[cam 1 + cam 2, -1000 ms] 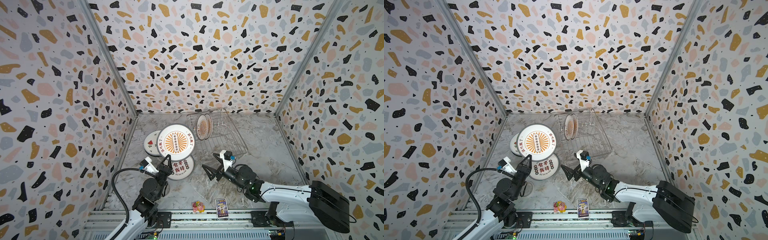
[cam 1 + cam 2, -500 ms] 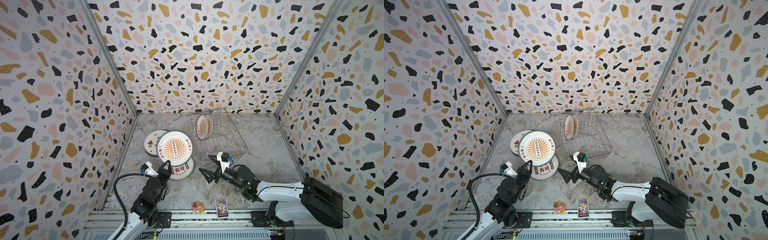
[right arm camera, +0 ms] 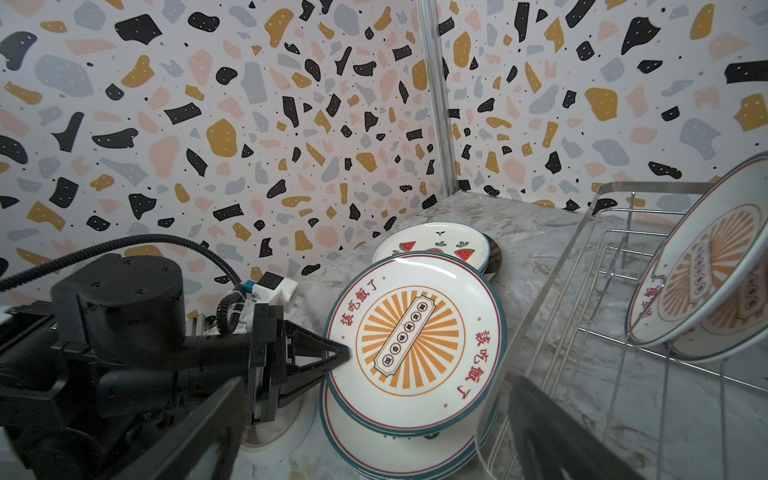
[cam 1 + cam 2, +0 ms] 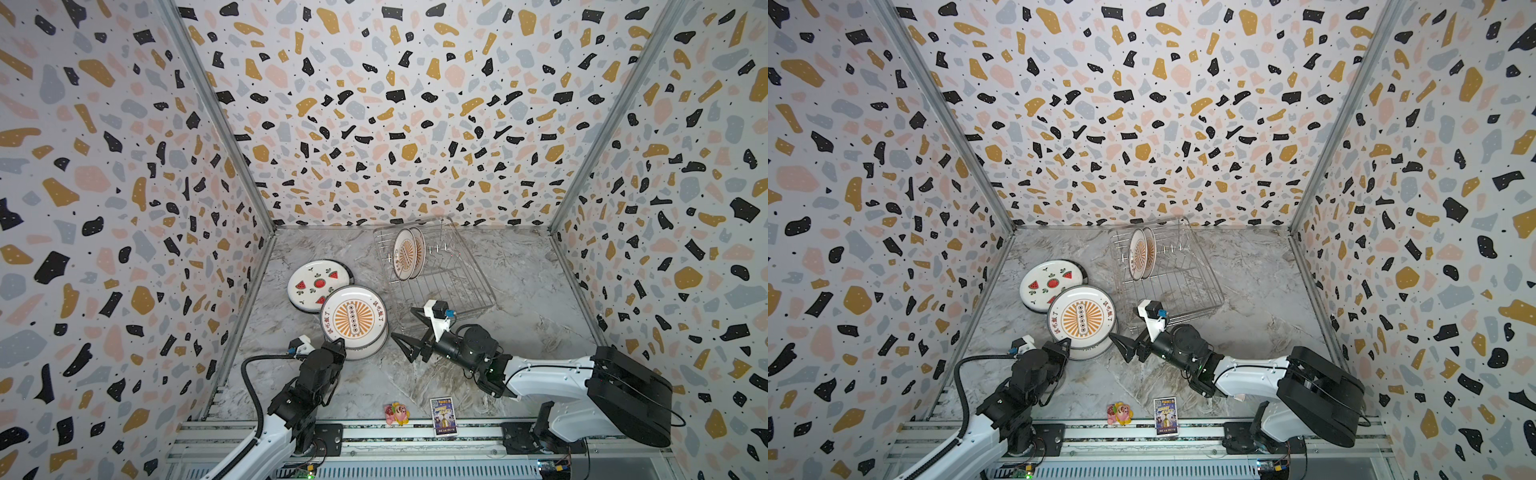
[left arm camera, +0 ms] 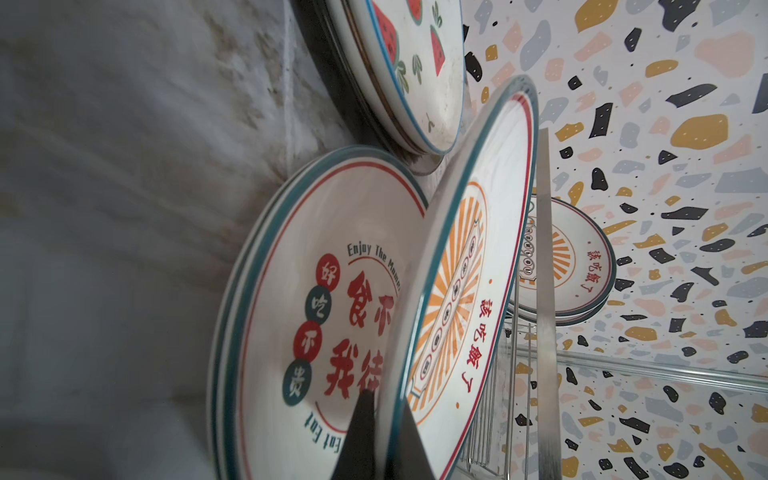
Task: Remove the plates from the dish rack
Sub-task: 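Lower the sunburst plate onto the red-text stack with left while right draws back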
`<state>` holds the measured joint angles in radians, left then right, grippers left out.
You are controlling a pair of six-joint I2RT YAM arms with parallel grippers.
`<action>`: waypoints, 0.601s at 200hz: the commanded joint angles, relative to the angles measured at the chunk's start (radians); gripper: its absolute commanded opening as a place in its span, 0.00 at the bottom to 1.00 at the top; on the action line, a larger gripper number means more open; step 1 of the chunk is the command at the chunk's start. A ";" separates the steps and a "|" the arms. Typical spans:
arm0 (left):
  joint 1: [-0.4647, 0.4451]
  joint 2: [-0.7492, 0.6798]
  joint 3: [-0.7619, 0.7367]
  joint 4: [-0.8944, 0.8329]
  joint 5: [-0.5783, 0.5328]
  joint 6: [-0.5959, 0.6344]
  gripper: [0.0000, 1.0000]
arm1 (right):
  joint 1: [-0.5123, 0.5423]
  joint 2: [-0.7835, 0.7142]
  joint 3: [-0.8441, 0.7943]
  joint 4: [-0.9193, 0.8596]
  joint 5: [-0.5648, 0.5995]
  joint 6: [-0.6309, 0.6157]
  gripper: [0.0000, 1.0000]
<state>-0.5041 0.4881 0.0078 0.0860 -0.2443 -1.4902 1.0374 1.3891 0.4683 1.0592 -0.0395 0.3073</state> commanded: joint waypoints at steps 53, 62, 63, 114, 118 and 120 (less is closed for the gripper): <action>0.004 -0.034 0.000 -0.034 0.032 -0.083 0.00 | 0.004 0.017 0.056 -0.009 0.002 0.015 0.99; 0.003 -0.036 0.008 -0.062 0.024 -0.086 0.00 | 0.004 0.016 0.055 -0.008 0.003 0.015 0.99; 0.003 -0.036 0.008 -0.065 0.024 -0.086 0.00 | 0.005 0.016 0.056 -0.007 0.003 0.016 0.99; 0.004 -0.015 0.014 -0.067 0.016 -0.089 0.00 | 0.005 0.010 0.046 0.001 0.009 0.023 0.99; 0.004 -0.010 0.015 -0.073 0.013 -0.088 0.00 | 0.004 0.008 0.045 -0.001 0.011 0.023 0.99; 0.004 -0.007 0.016 -0.076 0.012 -0.088 0.00 | 0.004 0.008 0.045 -0.002 0.013 0.022 0.99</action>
<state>-0.5037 0.4664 0.0082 0.0345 -0.2180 -1.5719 1.0374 1.4136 0.4923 1.0538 -0.0376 0.3206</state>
